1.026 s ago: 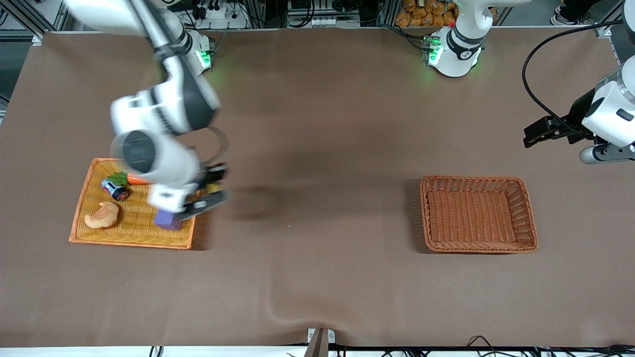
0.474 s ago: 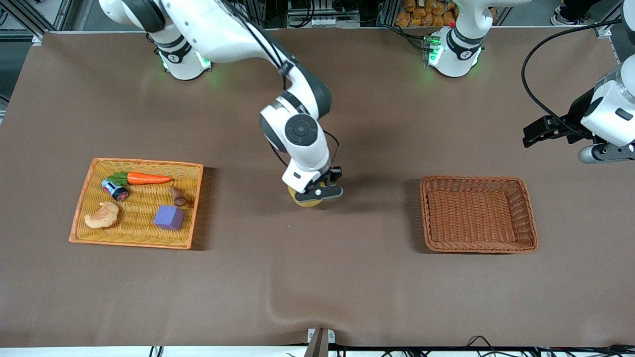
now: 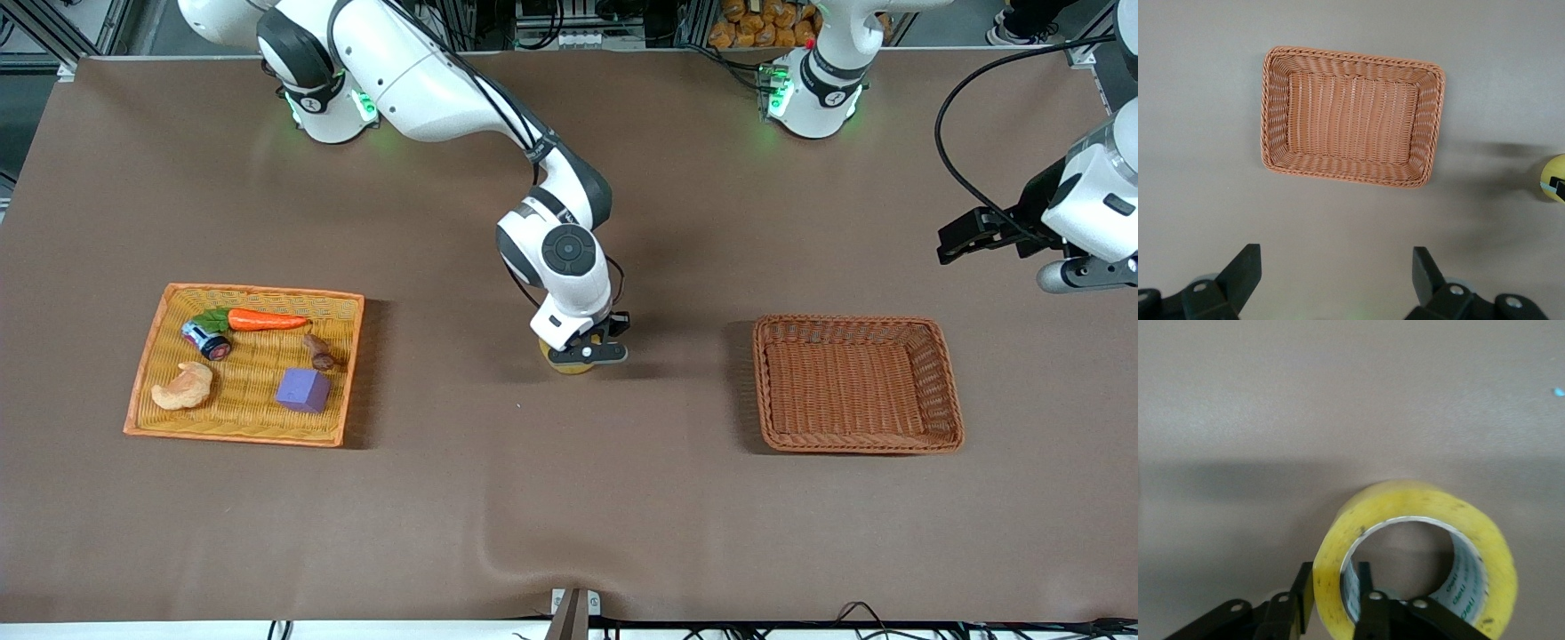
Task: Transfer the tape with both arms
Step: 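Set the tape roll down and open the right gripper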
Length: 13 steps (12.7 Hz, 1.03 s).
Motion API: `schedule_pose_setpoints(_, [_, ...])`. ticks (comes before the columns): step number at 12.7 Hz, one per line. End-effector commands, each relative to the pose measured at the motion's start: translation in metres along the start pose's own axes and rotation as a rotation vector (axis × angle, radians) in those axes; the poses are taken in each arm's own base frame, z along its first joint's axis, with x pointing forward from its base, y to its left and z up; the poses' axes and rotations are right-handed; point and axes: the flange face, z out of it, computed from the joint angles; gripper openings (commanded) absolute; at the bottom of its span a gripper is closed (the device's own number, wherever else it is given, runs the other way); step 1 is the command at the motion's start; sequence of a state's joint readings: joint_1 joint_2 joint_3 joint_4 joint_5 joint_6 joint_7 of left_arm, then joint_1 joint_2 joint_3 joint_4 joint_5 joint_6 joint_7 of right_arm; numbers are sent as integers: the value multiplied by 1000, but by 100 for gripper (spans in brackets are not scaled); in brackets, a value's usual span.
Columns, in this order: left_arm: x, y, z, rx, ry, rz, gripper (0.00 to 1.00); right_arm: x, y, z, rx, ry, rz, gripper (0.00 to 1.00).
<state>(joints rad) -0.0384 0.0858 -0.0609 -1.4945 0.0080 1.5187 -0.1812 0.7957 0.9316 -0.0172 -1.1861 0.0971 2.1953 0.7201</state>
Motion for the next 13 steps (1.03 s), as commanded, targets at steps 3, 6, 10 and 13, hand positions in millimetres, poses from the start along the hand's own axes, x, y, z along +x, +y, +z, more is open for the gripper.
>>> schedule_pose_setpoints(3, [28, 14, 84, 30, -192, -3, 100, 26, 29, -97, -12, -27, 45, 100])
schedule_pose_setpoints(6, [58, 57, 139, -42, -169, 10, 100, 39, 97, -188, 7, -14, 121, 100])
schedule_pose_setpoints(10, [41, 137, 138, -5, -131, -346, 100, 43, 212, -232, -6, -4, 248, 100])
schedule_pose_setpoints(13, [34, 204, 163, 8, -85, -324, 100, 53, 319, -279, -10, 2, 118, 100])
